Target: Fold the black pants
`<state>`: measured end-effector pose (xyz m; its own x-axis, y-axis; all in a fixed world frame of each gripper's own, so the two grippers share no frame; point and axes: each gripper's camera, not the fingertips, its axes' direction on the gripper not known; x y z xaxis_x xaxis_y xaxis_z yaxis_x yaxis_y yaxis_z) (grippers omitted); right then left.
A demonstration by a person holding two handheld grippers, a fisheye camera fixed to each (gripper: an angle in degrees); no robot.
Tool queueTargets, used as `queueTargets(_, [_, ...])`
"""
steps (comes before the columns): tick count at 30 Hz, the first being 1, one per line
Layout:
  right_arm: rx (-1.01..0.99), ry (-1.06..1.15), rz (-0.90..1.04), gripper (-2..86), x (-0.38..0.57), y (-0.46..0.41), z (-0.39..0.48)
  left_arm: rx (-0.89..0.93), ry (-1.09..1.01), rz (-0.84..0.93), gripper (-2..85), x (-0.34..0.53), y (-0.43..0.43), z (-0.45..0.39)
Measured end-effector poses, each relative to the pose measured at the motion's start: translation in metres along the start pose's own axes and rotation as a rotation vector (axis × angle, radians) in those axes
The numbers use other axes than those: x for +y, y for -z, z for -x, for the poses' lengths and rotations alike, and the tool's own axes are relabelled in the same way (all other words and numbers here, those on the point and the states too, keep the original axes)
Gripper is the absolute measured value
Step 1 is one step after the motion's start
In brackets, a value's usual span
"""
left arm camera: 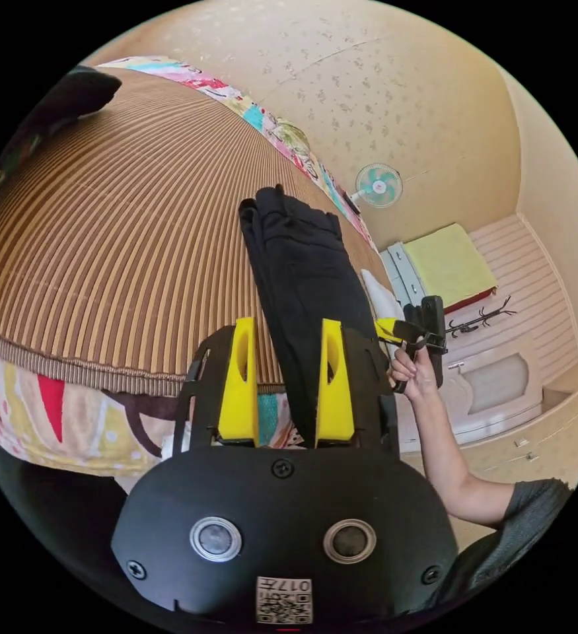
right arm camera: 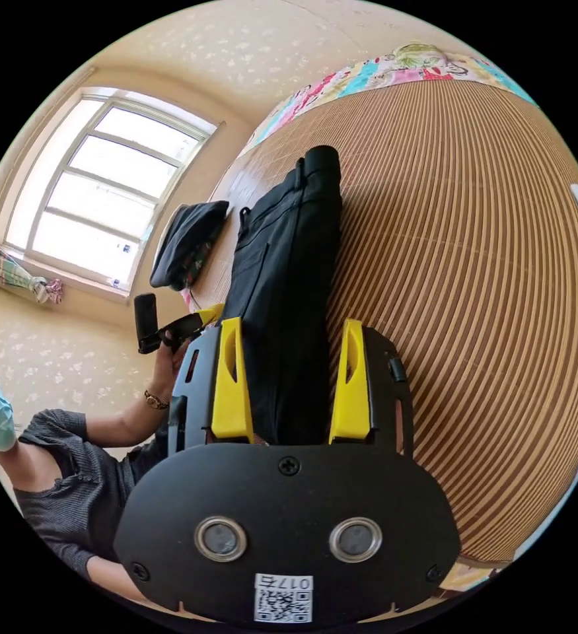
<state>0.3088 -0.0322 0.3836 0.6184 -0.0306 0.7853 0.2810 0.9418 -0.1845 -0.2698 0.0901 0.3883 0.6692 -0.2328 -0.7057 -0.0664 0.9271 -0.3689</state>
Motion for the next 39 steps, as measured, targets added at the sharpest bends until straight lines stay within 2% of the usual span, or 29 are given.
queueTargets(4, [-0.155,-0.079,-0.005,15.2,0.015,0.007,-0.029,-0.025,0.053,0.062,13.0,-0.009,-0.004,-0.007])
queueTargets(8, [-0.208,-0.090,-0.007,12.5,0.038,0.009,-0.034,0.135,0.230,0.082,10.0,0.002,0.002,0.016])
queueTargets(12, [-0.305,-0.081,-0.036,10.1,0.067,0.012,-0.026,0.324,0.321,0.111,6.9,0.021,0.016,0.041])
queueTargets(16, [-0.483,-0.025,-0.117,8.4,0.075,0.004,-0.001,0.358,0.315,0.067,6.4,0.038,0.062,0.053])
queueTargets(24, [-0.631,0.160,-0.146,7.6,0.020,-0.020,0.084,0.355,0.254,-0.099,6.4,0.044,0.194,0.067])
queueTargets(28, [-0.706,0.303,-0.195,7.6,-0.033,-0.031,0.155,0.247,0.109,-0.220,6.4,0.022,0.297,0.046])
queueTargets(33, [-0.763,0.323,-0.252,8.0,-0.097,-0.085,0.230,0.038,-0.005,-0.322,6.8,-0.014,0.423,0.031])
queueTargets(36, [-0.665,0.168,-0.268,8.5,-0.117,-0.158,0.248,-0.189,0.060,-0.392,8.1,-0.020,0.475,0.050])
queueTargets(38, [-0.528,0.054,-0.205,8.7,-0.122,-0.212,0.246,-0.297,0.229,-0.571,7.2,0.009,0.496,0.083])
queueTargets(39, [-0.390,0.003,-0.112,8.7,-0.121,-0.245,0.245,-0.304,0.273,-0.609,6.7,0.020,0.497,0.091])
